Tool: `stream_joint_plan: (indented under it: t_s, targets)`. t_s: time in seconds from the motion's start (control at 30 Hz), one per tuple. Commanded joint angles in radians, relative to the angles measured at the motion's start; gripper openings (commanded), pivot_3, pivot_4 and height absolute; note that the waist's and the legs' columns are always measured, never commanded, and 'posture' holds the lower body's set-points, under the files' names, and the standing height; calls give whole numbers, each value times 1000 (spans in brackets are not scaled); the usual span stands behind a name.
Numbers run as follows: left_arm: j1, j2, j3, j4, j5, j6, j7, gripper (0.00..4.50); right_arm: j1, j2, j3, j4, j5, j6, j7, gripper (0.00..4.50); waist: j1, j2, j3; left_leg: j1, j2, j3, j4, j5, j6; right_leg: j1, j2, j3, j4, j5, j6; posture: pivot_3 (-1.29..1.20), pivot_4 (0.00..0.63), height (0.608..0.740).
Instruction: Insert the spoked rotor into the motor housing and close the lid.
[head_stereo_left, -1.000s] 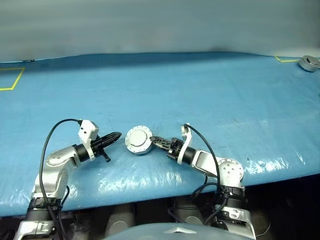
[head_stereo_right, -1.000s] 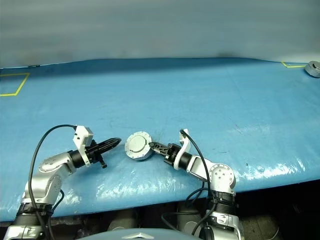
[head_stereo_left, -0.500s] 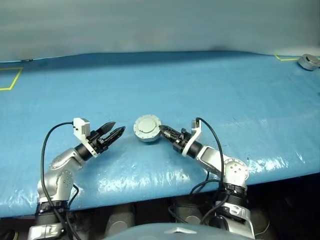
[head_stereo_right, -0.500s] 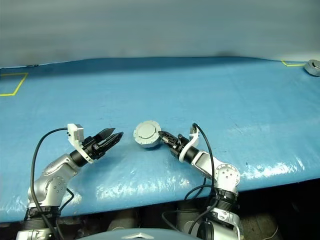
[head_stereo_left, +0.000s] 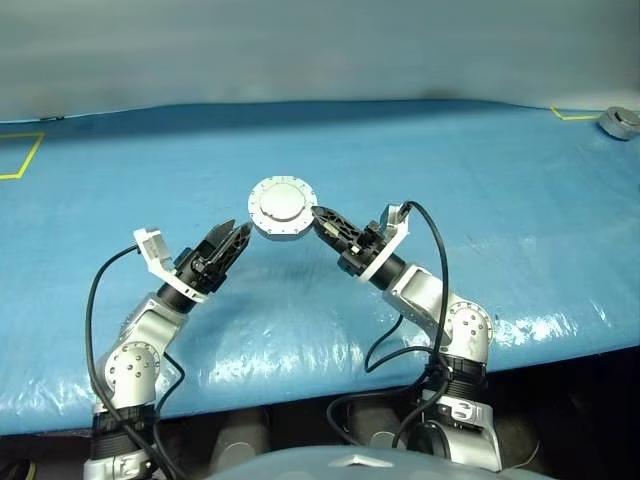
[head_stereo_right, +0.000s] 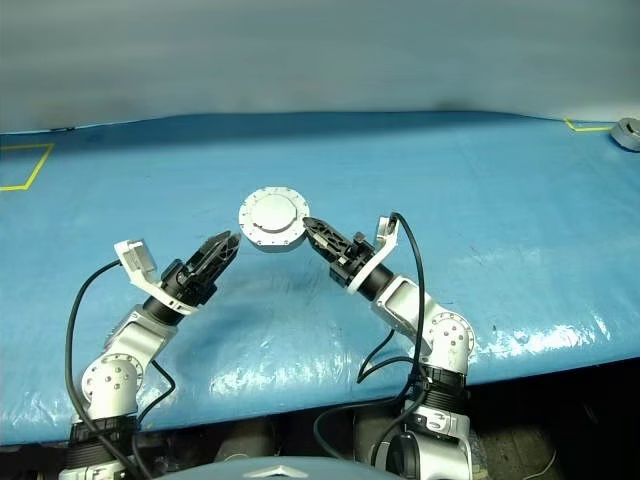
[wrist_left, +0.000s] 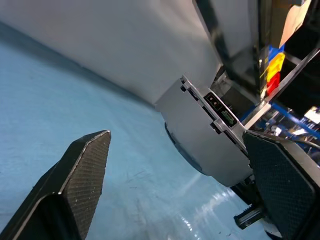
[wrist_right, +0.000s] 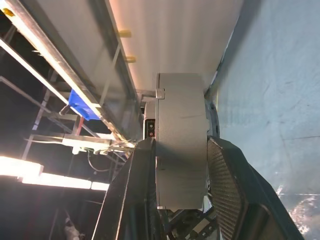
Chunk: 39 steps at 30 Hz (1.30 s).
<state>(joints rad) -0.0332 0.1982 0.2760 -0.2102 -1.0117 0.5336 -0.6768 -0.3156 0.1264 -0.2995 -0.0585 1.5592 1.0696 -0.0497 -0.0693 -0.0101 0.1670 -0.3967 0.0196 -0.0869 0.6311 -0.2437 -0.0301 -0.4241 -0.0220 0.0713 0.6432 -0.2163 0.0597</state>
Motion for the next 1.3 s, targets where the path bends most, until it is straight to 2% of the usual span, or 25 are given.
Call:
stream_joint_plan:
  t_s: [0.03, 0.33, 0.6, 0.93, 1.3]
  targets:
    - [-7, -32, 6, -59, -133, 52, 25, 4464, -14, -1, 47, -56, 65, -18, 19, 1159, 0, 0, 0, 0, 0, 0, 0, 0, 0, 0, 0, 0, 0, 0, 0, 0, 150, 740]
    - [-50, -81, -5, -38, -260, 107, 133, 4464, 1, -50, 113, -91, 84, -38, 35, 1159, 1, 0, 0, -1, 0, 0, 2, 0, 0, 0, 0, 0, 1, 0, 0, 0, 150, 740]
    - [-66, -99, -51, -26, -260, 153, 191, 4464, 10, -64, 144, -129, 99, -71, 39, 1159, 1, 0, 0, -1, 0, 0, 3, 0, 0, 0, 1, 0, 1, 1, 1, 0, 150, 740]
    - [-68, -149, -22, -4, -304, 146, 301, 4464, 7, -77, 157, -146, 131, -97, 46, 1159, 1, 0, 0, -3, 0, 0, 8, 0, 0, 0, 1, 1, 1, 2, 2, 0, 150, 740]
    - [-68, -157, -25, -12, -320, 132, 315, 4464, 3, -106, 183, -146, 137, -121, 69, 1159, 3, 0, 0, -5, -1, 0, 16, 0, 0, 3, 1, 1, 0, 2, 7, 0, 150, 740]
